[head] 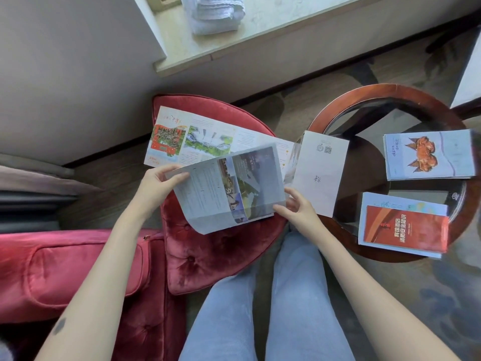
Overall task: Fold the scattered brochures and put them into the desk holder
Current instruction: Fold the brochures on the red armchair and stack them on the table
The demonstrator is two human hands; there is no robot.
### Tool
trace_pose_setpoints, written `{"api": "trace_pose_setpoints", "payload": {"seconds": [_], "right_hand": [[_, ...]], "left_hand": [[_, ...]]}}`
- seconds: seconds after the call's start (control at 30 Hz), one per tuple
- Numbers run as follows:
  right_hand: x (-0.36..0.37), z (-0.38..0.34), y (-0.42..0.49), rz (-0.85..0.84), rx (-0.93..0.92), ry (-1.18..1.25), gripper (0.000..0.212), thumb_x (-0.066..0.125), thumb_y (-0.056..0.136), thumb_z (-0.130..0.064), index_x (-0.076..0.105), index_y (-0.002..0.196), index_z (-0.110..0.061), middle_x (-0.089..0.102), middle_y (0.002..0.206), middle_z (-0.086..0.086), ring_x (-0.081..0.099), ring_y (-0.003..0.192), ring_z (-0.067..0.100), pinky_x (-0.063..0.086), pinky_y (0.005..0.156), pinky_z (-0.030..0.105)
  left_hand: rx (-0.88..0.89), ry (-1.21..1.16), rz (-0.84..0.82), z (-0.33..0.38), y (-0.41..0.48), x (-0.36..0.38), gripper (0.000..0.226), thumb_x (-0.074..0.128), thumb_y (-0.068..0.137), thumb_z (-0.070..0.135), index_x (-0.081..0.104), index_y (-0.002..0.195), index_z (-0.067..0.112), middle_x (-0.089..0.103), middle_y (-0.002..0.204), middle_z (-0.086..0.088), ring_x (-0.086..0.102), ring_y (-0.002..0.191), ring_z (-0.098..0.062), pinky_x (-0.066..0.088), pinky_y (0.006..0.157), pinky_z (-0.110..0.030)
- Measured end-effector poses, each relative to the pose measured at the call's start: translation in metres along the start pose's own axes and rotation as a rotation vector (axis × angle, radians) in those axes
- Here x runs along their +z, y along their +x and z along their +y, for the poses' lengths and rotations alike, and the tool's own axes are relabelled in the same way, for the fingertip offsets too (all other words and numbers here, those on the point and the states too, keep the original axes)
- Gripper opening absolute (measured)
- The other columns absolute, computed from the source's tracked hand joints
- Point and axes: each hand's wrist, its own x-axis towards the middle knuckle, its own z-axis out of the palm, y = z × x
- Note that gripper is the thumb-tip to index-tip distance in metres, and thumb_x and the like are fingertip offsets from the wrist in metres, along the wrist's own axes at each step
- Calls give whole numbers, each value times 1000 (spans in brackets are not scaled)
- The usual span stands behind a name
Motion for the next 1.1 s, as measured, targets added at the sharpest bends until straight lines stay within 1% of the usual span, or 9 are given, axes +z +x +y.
{"api": "trace_pose_setpoints", "payload": {"seconds": [0.13,0.23,0.33,0.47,0.63,0.8,0.93,1.03,1.1], "right_hand": [[11,1,6,-16,-2,-44,26,62,88,-18,60,110,-32,68,107,-11,64,102,5,49,94,25],[18,-1,15,138,-5,18,19,62,88,-16,63,106,-23,69,102,-4,66,96,10,51,89,28],[22,-6,19,141,20,154,20,62,88,-11,61,100,-26,71,95,0,69,81,6,56,77,24],[20,-12,19,75,-9,141,28,62,87,-7,58,109,-24,68,107,1,65,98,11,53,86,23],[17,-13,22,102,-73,-10,18,59,90,-11,63,104,-19,67,101,-2,62,94,9,50,80,16],[14,-13,34,242,15,88,12,54,93,-12,64,91,-19,66,96,-5,58,92,10,47,82,27],[15,-15,36,272,138,314,16,52,88,-10,65,94,-18,71,78,-12,64,69,5,50,54,17],[14,-18,38,262,220,407,25,53,90,-7,61,114,-8,70,104,9,68,88,24,56,75,37],[14,-18,39,213,279,450,29,51,92,-8,57,121,-7,67,112,14,64,95,30,52,84,43]], "left_hand": [[23,-95,-31,4,3,-1,17,62,85,3,69,94,16,73,87,20,63,87,6,49,75,-9],[67,-158,-9,4,0,4,21,60,85,1,66,106,4,73,88,17,64,89,4,48,78,-10],[113,-198,41,2,-5,9,20,59,86,-2,68,97,11,73,86,18,64,88,5,47,77,-9],[66,-440,87,-1,-6,5,21,56,87,-1,69,96,13,73,93,8,63,92,-9,50,78,-19],[80,-431,-1,6,-8,-1,30,55,86,-1,75,86,21,74,91,9,64,91,-5,51,77,-17],[124,-262,-176,13,-15,-2,27,60,82,4,76,78,25,72,104,10,60,112,-5,47,87,-12],[101,-104,-223,7,-19,3,37,61,83,-4,75,69,27,63,122,14,47,127,-5,39,101,-21],[152,186,-163,-2,-21,9,49,59,80,-11,69,74,37,56,126,17,34,135,-5,23,115,-36],[227,550,-113,-7,-22,13,48,59,78,-6,63,106,32,49,133,15,21,141,-10,8,118,-48]]}}
